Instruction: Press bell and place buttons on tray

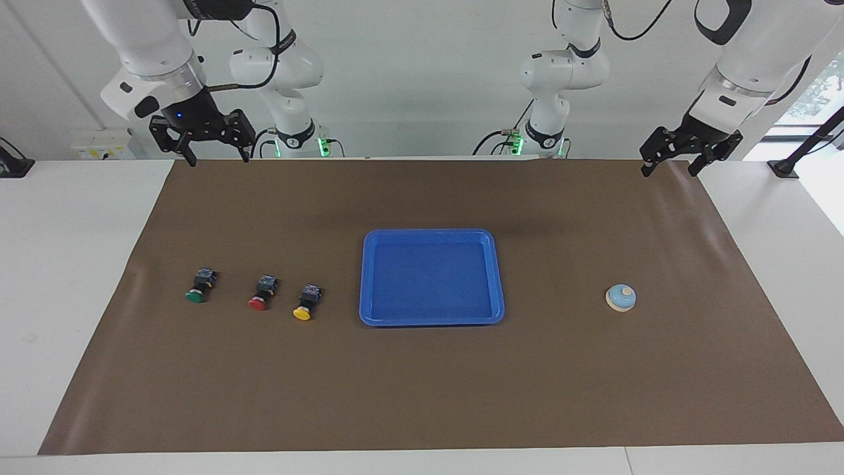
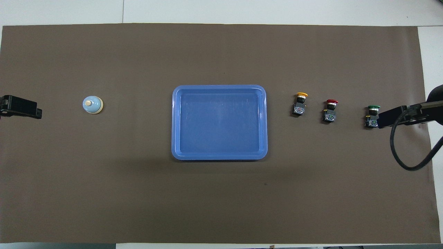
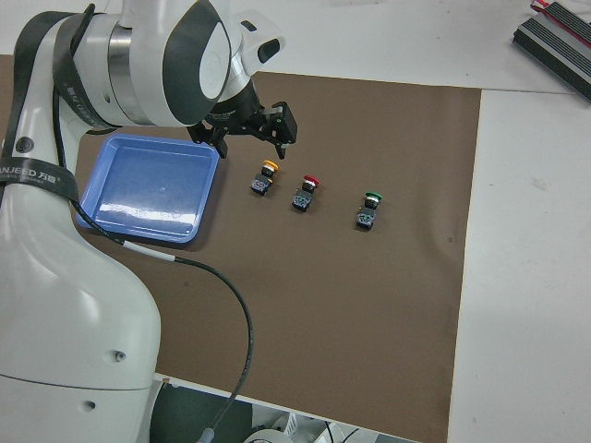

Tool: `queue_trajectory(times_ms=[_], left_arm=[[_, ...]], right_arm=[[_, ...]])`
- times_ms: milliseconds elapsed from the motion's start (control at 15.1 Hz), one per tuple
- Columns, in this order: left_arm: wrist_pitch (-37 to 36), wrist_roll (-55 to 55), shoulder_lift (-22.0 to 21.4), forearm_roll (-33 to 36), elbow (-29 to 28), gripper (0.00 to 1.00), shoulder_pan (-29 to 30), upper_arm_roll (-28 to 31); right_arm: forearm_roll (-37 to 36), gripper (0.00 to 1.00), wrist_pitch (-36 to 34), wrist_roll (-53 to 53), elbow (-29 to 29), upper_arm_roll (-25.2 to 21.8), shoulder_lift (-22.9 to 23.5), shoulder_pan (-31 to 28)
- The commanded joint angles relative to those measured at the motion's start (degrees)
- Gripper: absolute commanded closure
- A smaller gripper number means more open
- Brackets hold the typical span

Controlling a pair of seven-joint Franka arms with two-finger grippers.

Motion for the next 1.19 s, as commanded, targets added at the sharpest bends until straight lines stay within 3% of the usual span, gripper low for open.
queue_trajectory(times_ms=[0, 396, 528, 726, 858, 924, 1122], left_arm=[[-0.5, 0.8, -0.8, 0.4, -0.8, 0.0, 0.1, -0.1], [2.7, 0.8, -1.0, 0.3, -1.8, 0.0, -0.4, -0.2], [6.1, 0.8, -0.9, 0.4, -3.0, 0.11, -0.4, -0.2], [7.0, 1.2, -0.8, 0.3, -3.1, 0.13, -0.3, -0.3], [8.1, 1.1, 0.0, 0.3, -3.1, 0.62, -0.2, -0.3], [9.4, 1.0, 0.5, 0.3, -3.5, 0.97, 0.0, -0.2], [13.1, 0.8, 3.8, -0.1, -3.5, 1.0, 0.7, -0.2]], right_arm=[[0.3, 0.0, 0.0, -1.1, -1.0, 0.3, -1.2, -0.6], [0.3, 0.0, 0.2, -1.1, -1.0, 0.3, -1.2, -0.6], [0.3, 0.0, 0.2, -1.1, -0.9, 0.3, -1.1, -0.6], [0.3, 0.0, 0.2, -1.1, -0.9, 0.2, -1.1, -0.6], [0.3, 0.0, 0.2, -1.1, -0.9, 0.2, -1.1, -0.6], [0.3, 0.0, 0.3, -1.1, -0.9, 0.3, -1.1, -0.6], [0.3, 0.0, 0.3, -1.0, -0.9, 0.2, -1.0, -0.6]])
